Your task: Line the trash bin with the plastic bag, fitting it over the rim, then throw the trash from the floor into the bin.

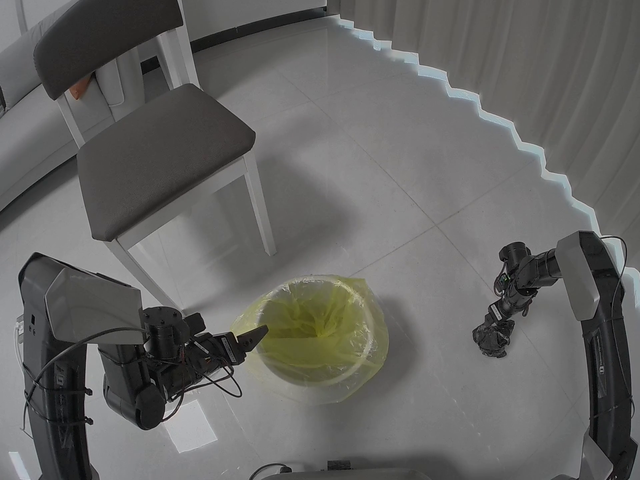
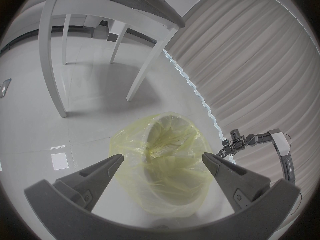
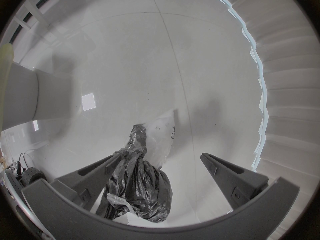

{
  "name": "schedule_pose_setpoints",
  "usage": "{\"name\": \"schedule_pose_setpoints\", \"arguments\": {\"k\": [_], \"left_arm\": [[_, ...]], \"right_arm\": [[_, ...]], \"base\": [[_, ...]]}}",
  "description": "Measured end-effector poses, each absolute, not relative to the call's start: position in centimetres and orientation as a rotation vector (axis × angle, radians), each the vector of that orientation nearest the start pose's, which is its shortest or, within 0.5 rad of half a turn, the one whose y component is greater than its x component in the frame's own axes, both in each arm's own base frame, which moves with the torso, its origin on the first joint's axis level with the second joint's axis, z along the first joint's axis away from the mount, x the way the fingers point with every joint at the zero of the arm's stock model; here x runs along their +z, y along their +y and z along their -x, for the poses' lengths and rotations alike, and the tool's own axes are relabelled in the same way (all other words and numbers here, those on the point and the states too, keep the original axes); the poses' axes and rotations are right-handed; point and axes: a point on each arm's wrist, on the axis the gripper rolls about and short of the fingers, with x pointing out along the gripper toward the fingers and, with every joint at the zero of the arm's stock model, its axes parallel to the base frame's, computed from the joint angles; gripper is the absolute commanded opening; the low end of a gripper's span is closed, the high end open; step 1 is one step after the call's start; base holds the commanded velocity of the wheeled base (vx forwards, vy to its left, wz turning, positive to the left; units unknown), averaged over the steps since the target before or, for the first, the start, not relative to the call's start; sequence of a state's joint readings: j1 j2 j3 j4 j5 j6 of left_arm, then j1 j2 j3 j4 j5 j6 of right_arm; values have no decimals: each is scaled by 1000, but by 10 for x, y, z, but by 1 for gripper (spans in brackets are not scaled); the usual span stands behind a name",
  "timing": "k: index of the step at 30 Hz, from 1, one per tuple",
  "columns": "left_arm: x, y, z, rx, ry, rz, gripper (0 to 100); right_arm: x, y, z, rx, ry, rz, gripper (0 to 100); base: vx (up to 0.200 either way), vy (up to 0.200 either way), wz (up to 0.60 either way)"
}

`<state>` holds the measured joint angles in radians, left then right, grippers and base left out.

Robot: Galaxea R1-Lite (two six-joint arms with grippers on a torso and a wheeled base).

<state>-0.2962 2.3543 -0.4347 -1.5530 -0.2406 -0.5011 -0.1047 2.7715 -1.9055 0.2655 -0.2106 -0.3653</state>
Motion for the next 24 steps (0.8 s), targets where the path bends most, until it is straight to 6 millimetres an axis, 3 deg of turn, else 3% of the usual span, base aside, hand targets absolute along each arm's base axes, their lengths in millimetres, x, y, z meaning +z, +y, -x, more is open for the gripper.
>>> {"name": "schedule_pose_setpoints", "arguments": {"k": [14,24], "left_arm": [[-14,-100,-302,-421,494,469,100],[-14,-101,-302,-422,495,466,100]], "right_arm": [[-64,-35,-471,-31,1250,415,100],[-54,-35,-470,-21,1314,412,100]], "base": [[0,0,0],[0,0,0]]}}
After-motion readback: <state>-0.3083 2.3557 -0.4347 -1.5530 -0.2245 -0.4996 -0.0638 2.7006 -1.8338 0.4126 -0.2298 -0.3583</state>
